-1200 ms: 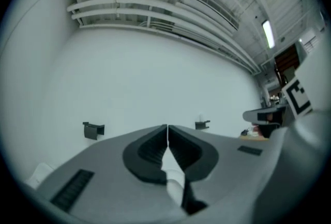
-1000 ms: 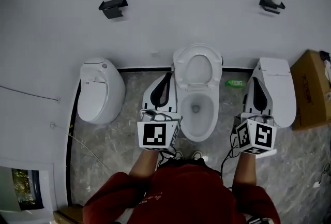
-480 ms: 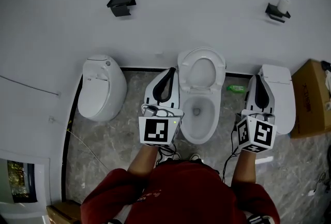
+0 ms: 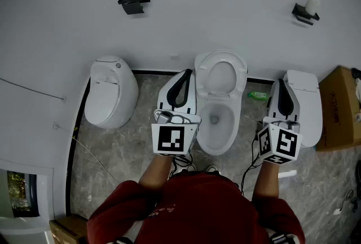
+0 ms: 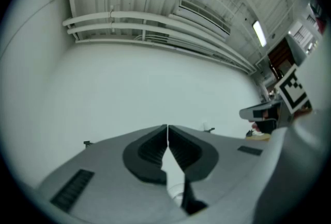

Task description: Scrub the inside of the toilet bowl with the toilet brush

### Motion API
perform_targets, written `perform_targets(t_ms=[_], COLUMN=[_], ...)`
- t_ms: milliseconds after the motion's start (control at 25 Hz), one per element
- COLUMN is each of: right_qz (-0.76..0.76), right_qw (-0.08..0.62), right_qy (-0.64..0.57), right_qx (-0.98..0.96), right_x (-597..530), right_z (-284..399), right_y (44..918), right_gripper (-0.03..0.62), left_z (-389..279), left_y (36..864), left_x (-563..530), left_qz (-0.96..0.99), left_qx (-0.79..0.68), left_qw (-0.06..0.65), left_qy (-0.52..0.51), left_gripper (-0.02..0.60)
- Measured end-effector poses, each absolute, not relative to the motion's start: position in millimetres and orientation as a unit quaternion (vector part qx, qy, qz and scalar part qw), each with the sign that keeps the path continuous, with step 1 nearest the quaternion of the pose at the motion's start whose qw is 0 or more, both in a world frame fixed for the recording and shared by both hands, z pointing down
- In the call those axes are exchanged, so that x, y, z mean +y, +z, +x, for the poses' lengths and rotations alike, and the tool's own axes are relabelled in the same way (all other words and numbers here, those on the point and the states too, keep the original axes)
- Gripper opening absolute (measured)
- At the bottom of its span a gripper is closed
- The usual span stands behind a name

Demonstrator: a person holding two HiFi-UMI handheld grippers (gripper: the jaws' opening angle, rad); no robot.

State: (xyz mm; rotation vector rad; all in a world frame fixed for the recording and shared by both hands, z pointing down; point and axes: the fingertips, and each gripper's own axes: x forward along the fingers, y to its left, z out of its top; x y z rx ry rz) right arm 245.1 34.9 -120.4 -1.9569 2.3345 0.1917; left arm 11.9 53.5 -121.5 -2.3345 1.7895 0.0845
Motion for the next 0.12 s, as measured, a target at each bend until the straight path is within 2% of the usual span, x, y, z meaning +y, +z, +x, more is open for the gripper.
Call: perform_targets(t_ms=[120], right_qz=[-0.639], right_qw=[0.044], right_qy=[0.062], right_qx=[0.766], right_x=[32.5], right_z=[246.0], right_y=[-119.3], right_gripper=[-0.002], left_z=[11.2], left_y=[-122.4], left_x=[51.5], left_qz=[-0.785], left_qx=[0.608], left_qw=[0.109], left_qy=[0.035], left_gripper=[-0.003])
